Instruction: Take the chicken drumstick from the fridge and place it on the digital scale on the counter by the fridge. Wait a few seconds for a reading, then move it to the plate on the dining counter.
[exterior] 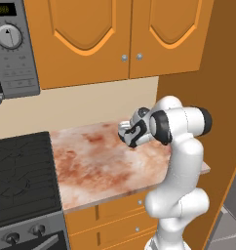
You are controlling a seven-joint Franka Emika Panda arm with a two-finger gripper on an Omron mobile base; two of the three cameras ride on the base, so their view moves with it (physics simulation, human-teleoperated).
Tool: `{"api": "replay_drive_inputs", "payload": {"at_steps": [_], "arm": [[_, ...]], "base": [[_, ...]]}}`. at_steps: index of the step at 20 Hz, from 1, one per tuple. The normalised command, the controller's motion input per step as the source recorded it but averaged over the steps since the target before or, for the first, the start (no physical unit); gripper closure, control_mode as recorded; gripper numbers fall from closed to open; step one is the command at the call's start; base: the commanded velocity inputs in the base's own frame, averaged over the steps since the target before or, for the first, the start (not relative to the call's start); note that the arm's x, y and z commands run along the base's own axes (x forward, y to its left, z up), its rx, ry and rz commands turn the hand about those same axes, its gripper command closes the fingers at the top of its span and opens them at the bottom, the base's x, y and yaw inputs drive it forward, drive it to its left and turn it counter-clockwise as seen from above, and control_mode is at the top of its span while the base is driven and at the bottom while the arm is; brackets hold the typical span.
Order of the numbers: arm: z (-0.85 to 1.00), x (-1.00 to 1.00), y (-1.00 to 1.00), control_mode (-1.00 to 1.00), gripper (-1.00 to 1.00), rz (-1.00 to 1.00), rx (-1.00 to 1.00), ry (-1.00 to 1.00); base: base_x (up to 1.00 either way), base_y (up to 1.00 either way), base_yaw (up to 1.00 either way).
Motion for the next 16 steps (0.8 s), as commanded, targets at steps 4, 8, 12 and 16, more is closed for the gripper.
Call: {"api": "replay_drive_inputs", "payload": {"at_steps": [4,8,12,16], "arm": [[-0.24,0.25,0.00,-1.00,-1.00,0.00,0.00,0.01],[-0.35,0.21,0.00,-1.00,-1.00,0.00,0.00,0.00],[-0.39,0.26,0.00,-1.00,-1.00,0.00,0.00,0.00],[-0.32,0.28,0.00,-1.00,-1.00,0.00,0.00,0.00]], "base": [[0.00,0.00,0.00],[0.00,0.00,0.00],[0.00,0.00,0.00],[0.00,0.00,0.00]]}}
